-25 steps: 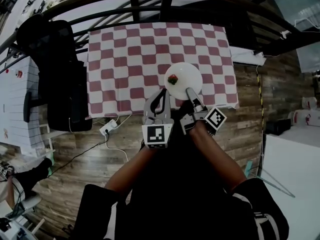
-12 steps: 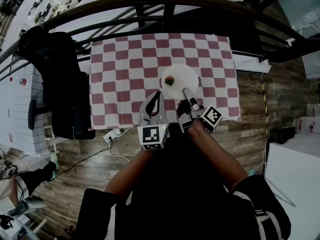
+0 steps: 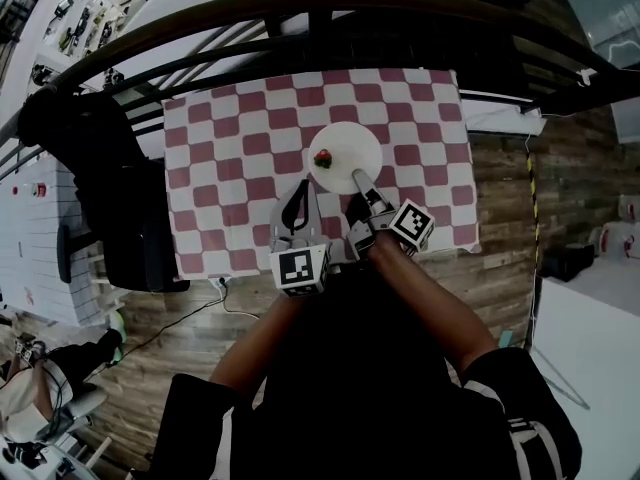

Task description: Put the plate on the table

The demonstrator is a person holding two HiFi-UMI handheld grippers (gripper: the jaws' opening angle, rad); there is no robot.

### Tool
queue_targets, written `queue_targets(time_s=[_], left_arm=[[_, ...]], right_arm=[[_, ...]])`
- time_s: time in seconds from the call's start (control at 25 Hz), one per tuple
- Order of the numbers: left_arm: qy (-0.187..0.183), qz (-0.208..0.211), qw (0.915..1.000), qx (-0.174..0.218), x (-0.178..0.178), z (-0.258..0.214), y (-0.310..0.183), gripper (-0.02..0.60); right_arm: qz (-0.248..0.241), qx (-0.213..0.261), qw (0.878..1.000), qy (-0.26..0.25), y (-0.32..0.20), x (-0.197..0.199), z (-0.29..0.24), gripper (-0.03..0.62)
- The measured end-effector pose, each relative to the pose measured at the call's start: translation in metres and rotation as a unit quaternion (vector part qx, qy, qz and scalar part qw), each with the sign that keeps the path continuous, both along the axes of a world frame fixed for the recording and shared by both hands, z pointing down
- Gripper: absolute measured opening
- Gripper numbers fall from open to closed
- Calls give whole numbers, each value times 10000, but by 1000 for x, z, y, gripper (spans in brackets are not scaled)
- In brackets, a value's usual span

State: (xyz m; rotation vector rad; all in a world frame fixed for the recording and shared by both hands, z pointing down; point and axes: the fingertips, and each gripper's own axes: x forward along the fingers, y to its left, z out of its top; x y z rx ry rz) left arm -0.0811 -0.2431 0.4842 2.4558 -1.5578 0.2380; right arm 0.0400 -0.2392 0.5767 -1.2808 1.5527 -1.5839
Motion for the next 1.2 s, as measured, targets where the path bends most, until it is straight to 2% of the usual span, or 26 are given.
queue_targets(time_s=[0.2, 0.4, 0.48, 0.64, 0.8, 0.92, 1.2], left_arm=[[-48, -135, 9999, 40, 7, 5, -20, 9], [-246, -244, 9992, -183, 4, 21, -38, 9], [-273, -269, 9989, -271, 3, 27, -43, 9], [-371, -263, 9983, -367, 7, 37, -49, 9], [-497, -182, 9976, -444, 11, 53, -51, 9], [-549, -217, 9968, -545, 15, 58, -53, 9], [-568, -199, 9963, -606, 22, 68, -49, 9]], right_arm=[[-310, -154, 9994, 9, -17, 5, 28, 15], [-648, 280, 9975, -92, -41, 6, 48, 15], [-651, 258, 9975, -15, -47, 12, 62, 15], [-460, 9, 9988, -174, -52, 21, 88, 15], [-499, -170, 9984, -191, -56, 23, 114, 15], [-597, 9, 9979, -269, -61, 20, 126, 15], [-654, -181, 9970, -360, -61, 21, 158, 14]])
